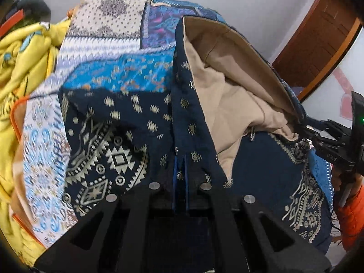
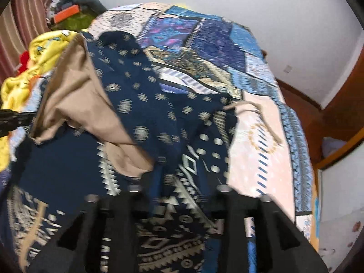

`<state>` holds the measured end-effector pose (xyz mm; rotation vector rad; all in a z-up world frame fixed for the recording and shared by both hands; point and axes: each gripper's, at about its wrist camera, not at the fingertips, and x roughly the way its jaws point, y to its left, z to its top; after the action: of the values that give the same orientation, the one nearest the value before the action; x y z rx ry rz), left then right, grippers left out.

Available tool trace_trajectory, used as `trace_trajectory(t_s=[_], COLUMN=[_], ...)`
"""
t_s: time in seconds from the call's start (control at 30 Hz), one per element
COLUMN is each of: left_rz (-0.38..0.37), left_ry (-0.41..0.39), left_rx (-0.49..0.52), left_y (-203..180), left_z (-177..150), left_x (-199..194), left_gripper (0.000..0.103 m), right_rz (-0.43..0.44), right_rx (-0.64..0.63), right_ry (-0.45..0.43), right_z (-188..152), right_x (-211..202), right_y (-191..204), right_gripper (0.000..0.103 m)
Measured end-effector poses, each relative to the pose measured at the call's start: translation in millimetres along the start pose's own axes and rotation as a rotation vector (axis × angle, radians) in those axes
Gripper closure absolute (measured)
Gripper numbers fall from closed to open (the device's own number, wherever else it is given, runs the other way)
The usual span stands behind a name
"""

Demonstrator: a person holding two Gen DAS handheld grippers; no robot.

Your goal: Fold large clothes

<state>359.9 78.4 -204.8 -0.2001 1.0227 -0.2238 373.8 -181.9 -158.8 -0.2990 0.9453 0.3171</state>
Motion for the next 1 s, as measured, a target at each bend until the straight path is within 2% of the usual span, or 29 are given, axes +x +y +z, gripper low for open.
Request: trace_trajectory(t_s=[0.03,0.17,0.23,0.27,0.37,0.4,0.5,0.63,0.83,0.87,0.93,1.0], left_rz=[0.005,0.036,0.053,0.057,0.077,0.086,0.091,0.076,0.1,0.097,0.087,0.085], left_ry=[0.0,-0.005,-0.022,-0.039,-0.098,-0.121,-0.128,-0.099,-0.086,-0.092,-0.105,-0.104], left_rx=[0.006,0.071,0.108,0.116,0.11,0.104,0.084,0.043,0.042,0.044,0.064,0.087], left_y=[0.0,-9.2,-13.7,-15.6,-15.5,-15.0,-7.3,3.0,2.8,2.7,-0.8,-5.3], left_z=[-1.8,0.6,9.2,14.8,32.8,39.0,63.2,84.3,101.0,102.6,104.2,105.1], left_x=[1.4,-10.1,-21.5,-28.7,-44.4,-47.5,-40.7,-13.3,20.8,22.7,25.5,27.1], left_gripper=[0.1,0.098,0.095,0.089,0.052,0.051,0.051,0.051,0.051,0.055,0.069,0.089], right_rz=[0.007,0.1,0.12,0.128,0.15,0.161,0.202,0.27,0.246,0.25,0.265,0.29], right_rx=[0.01,0.078,0.083,0.075,0.031,0.014,-0.025,-0.049,-0.048,-0.038,-0.012,0.011], right_ry=[-0.009,-0.003,-0.024,-0.041,-0.079,-0.093,-0.121,-0.111,-0.059,-0.052,-0.054,-0.061], right_z=[-2.1,-4.8,-3.5,-0.6,10.5,16.6,35.3,61.6,81.7,83.7,85.2,85.7], right_x=[-0.8,-3.1,-11.4,-16.3,-28.4,-32.1,-36.6,-19.8,18.7,23.4,26.3,25.5], right_y=[-4.1,-20.5,-22.7,-22.1,-10.7,-5.7,12.2,37.8,60.0,61.2,59.3,57.6], right_gripper=[0.048,0.047,0.047,0.047,0.047,0.047,0.047,0.047,0.047,0.047,0.047,0.053])
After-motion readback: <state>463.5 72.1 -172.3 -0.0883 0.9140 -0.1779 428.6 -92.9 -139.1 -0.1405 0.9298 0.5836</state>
